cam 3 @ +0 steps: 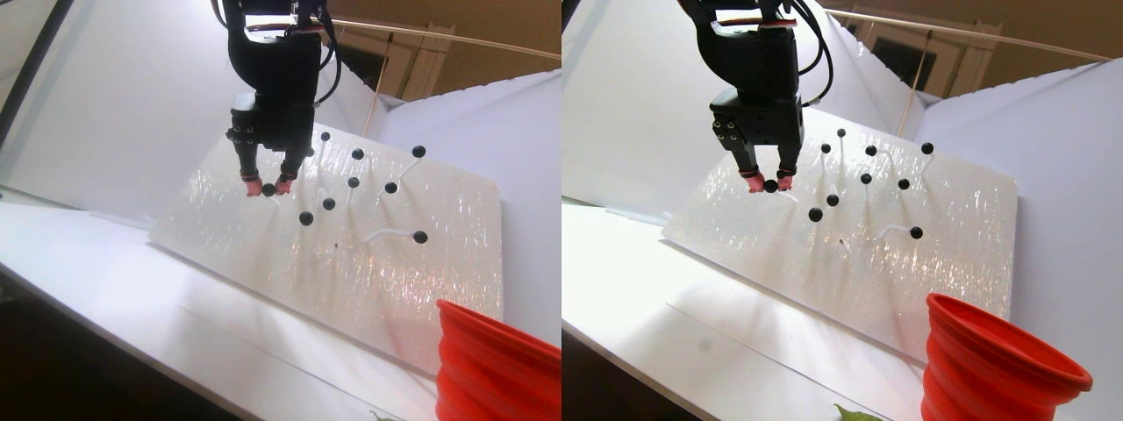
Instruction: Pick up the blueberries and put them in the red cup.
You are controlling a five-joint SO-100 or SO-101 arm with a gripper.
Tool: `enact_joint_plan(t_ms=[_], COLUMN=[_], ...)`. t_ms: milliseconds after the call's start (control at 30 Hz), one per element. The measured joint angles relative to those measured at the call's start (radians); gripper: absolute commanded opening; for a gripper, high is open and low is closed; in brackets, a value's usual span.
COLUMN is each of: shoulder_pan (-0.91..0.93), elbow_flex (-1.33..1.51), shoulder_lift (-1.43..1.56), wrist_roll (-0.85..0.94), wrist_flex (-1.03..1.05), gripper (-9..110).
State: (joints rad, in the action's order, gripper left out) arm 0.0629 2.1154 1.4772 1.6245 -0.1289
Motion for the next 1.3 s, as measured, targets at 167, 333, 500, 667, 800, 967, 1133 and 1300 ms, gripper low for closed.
enact_joint_plan(t_ms=[167, 333, 500, 667, 800, 967, 1133, 1300], shoulder_pan=[0.000, 0.000, 0.000, 0.000, 0.000, 0.000, 0.009, 0.051], elbow_flex=[0.000, 0.014, 0.040, 0.057, 0.074, 0.101, 0.103, 0.103], shoulder_lift=[0.000, 0.008, 0.028, 0.075, 0.117, 0.179, 0.221, 0.241], wrist_roll=[0.000, 0.000, 0.000, 0.000, 0.000, 0.000, 0.000, 0.000], wrist_flex=[0.011, 0.035, 0.061, 0.084, 0.106, 0.138, 0.161, 0.167], gripper=[13, 13, 13, 13, 13, 13, 13, 12])
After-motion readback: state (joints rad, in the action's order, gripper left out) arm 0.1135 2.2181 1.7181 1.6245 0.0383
